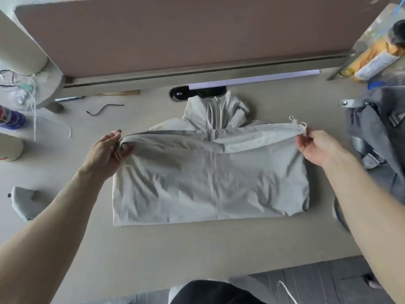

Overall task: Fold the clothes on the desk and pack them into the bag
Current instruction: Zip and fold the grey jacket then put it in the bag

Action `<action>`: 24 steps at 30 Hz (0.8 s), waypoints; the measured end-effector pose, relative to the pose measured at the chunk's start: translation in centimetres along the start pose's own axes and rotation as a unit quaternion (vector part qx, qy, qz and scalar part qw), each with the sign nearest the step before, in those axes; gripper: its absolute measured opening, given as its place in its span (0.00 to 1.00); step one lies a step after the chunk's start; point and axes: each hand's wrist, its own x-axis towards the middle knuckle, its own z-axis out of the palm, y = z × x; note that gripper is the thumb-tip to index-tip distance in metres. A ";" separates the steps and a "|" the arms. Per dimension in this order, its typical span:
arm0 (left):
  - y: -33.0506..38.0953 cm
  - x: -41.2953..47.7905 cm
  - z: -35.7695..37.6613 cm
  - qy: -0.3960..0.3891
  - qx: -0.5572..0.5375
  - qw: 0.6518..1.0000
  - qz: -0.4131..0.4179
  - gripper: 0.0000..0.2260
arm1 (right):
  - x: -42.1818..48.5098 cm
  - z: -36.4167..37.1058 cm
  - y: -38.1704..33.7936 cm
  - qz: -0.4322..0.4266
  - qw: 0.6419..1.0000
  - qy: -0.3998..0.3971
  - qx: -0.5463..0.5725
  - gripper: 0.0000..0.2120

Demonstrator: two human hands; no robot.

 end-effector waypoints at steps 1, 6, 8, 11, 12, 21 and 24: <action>0.0 1.1 -0.1 0.000 0.010 1.000 -0.002 0.05 | 0.8 0.3 0.0 0.001 1.000 0.014 -0.002 0.14; -0.8 3.5 0.1 -0.044 0.102 0.994 0.003 0.05 | 3.8 0.7 0.9 0.004 0.997 0.049 -0.066 0.10; -1.2 3.6 0.5 -0.011 0.113 0.993 0.023 0.17 | 4.7 0.5 1.2 -0.047 0.980 0.057 -0.186 0.19; -2.0 4.2 0.5 0.024 0.394 0.900 0.186 0.29 | 5.7 0.1 1.3 -0.234 0.825 0.080 -0.509 0.31; -2.2 4.6 0.4 0.031 0.516 0.822 0.240 0.29 | 5.9 0.2 1.5 -0.283 0.740 0.058 -0.608 0.34; -2.9 7.9 2.6 0.017 0.724 0.627 0.287 0.16 | 8.4 2.3 2.0 -0.384 0.619 0.010 -0.685 0.23; -2.1 8.8 3.6 0.047 0.707 0.653 0.267 0.16 | 8.2 3.5 0.3 -0.285 0.672 0.034 -0.682 0.26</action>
